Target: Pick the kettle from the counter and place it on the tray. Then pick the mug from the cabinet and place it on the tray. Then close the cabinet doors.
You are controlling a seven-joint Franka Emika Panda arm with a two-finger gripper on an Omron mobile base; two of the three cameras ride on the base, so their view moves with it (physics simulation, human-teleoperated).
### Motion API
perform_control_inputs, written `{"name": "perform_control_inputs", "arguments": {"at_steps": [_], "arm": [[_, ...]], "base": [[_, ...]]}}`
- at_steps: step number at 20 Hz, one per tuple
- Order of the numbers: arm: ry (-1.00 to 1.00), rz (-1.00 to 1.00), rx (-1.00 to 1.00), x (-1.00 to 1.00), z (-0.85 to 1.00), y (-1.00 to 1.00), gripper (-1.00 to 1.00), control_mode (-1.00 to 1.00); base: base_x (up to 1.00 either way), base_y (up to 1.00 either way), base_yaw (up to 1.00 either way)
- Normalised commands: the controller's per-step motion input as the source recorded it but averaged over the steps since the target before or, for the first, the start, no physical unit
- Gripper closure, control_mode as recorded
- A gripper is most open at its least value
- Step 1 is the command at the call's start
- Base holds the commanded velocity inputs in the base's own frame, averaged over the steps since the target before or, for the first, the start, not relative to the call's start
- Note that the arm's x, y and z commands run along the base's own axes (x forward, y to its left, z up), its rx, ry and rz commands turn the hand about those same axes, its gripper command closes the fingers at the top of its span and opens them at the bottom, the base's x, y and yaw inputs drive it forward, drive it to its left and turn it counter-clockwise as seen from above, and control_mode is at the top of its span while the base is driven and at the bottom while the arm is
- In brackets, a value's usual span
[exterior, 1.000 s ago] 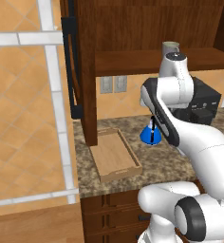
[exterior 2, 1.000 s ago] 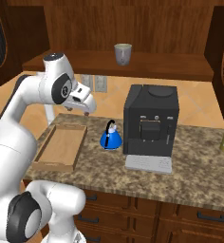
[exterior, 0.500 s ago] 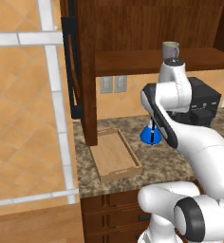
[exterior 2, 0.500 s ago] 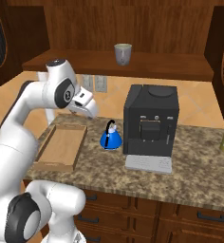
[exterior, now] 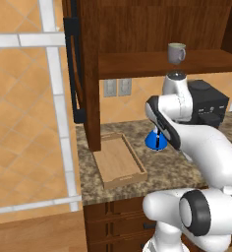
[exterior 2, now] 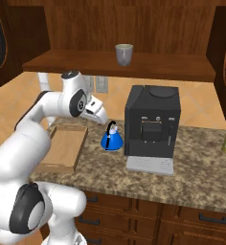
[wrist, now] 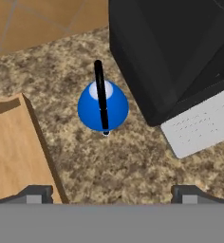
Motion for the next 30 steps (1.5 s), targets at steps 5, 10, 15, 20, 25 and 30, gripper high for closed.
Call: {"name": "perform_control_inputs", "arguments": {"at_steps": [5,10,15,20,25,30], "arm": [[0.0,-0.02,0.0,0.33,-0.32,0.0,-1.0,-1.0],[0.0,-0.02,0.0,0.4,-0.32,0.0,-1.0,-1.0],[-0.01,0.0,-0.04,0.43,-0.38,-0.01,-1.0,-1.0],[-0.03,0.0,-0.05,0.38,-0.31,-0.16,-1.0,-1.0],[0.0,0.0,-0.01,0.32,-0.17,-0.04,-1.0,-1.0],[0.0,0.0,0.0,0.32,-0.11,-0.08,-1.0,-1.0]], "base": [[0.0,0.0,0.0],[0.0,0.0,0.0],[0.0,0.0,0.0],[0.0,0.0,0.0],[0.0,0.0,0.0],[0.0,0.0,0.0]]}}
